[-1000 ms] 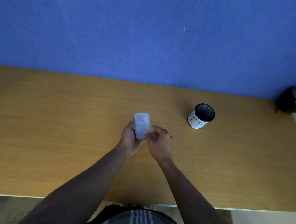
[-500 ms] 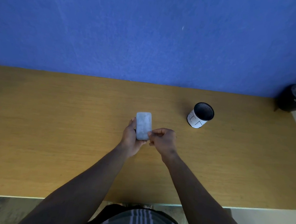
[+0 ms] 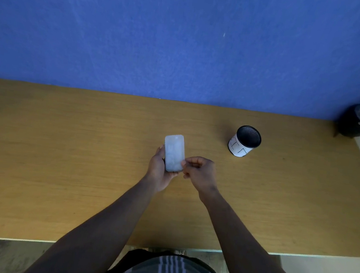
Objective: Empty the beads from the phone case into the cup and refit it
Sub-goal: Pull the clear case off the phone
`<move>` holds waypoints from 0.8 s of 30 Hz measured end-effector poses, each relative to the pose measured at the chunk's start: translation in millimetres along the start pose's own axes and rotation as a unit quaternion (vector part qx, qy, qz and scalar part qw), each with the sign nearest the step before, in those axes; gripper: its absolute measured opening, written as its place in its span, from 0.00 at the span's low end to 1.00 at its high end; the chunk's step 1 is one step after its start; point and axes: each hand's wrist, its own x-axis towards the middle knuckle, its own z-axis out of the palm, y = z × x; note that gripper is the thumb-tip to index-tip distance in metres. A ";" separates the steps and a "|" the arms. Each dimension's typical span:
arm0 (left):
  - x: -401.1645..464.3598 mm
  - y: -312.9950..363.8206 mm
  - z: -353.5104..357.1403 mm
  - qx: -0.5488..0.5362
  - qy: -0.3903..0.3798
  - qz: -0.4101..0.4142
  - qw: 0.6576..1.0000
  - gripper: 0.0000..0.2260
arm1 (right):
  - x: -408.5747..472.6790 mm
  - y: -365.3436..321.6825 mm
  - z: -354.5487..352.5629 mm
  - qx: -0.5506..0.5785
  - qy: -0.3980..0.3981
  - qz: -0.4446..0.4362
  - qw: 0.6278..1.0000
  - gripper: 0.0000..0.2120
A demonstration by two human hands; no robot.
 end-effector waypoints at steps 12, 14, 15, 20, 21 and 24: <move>-7.2 6.4 1.1 0.040 -0.027 0.021 0.999 0.20 | -1.4 -4.7 -2.7 0.030 -0.086 -0.018 0.996 0.05; -7.2 6.6 0.2 0.040 -0.037 0.024 0.998 0.20 | -3.3 -5.7 -3.2 0.034 -0.101 -0.027 0.994 0.06; -6.8 6.6 -0.7 0.039 -0.037 0.024 0.998 0.20 | -4.5 -6.0 -3.9 0.038 -0.107 -0.034 0.993 0.07; -7.0 8.0 -3.6 0.012 -0.031 0.016 0.999 0.21 | -10.5 -11.5 -11.9 0.052 -0.122 -0.071 0.989 0.06; -7.6 7.8 -3.8 0.007 -0.029 0.014 0.999 0.22 | -11.0 -13.0 -14.5 0.056 -0.122 -0.078 0.988 0.06; -8.5 7.4 -4.1 0.002 -0.014 0.006 1.000 0.26 | -9.0 -16.5 -23.1 0.067 -0.103 -0.100 0.987 0.04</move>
